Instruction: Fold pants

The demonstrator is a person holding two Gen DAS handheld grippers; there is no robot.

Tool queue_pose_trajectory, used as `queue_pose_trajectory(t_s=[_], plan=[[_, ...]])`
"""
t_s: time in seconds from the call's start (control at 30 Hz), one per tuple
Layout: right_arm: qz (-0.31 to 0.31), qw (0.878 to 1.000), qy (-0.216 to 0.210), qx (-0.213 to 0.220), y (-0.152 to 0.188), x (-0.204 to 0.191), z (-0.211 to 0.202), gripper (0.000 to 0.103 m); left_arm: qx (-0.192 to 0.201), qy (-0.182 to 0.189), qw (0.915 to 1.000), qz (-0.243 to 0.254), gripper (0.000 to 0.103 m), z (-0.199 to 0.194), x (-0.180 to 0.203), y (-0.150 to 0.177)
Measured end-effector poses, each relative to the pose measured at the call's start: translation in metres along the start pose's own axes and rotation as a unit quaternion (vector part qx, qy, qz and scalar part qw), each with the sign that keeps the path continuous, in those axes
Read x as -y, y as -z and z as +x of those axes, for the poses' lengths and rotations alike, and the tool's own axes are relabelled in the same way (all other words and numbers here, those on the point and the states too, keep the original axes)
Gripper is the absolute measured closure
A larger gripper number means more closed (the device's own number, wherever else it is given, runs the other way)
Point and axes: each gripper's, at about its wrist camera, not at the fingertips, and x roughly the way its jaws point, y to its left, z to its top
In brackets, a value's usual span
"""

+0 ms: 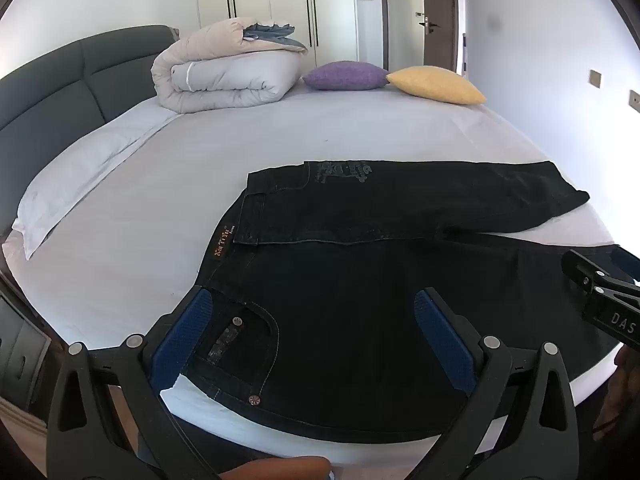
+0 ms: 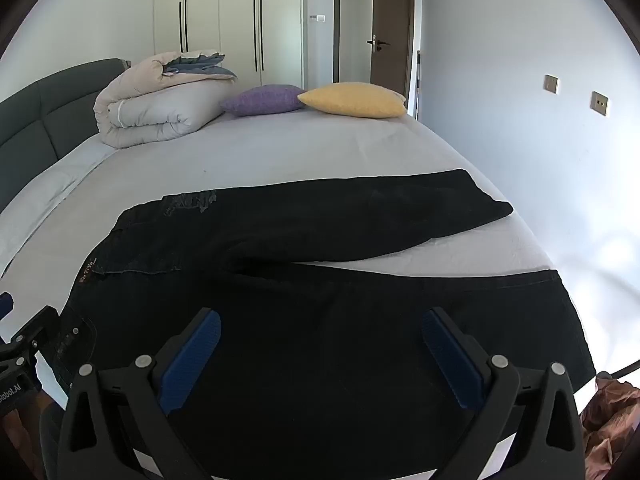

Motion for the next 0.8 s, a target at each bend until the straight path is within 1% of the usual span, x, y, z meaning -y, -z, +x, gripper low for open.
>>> queue_pose_trajectory(t_s=[0.37, 0.8], plan=[[-0.005, 1.0, 0.001, -0.006, 0.005, -0.006, 0.006, 0.0, -0.002, -0.002, 1.0, 0.001, 0.0, 0.001, 0.0, 0.0], [-0.013, 1.0, -0.001, -0.013, 0.013, -0.013, 0.005, 0.0, -0.002, -0.001, 1.0, 0.0, 0.0, -0.001, -0.003, 0.001]])
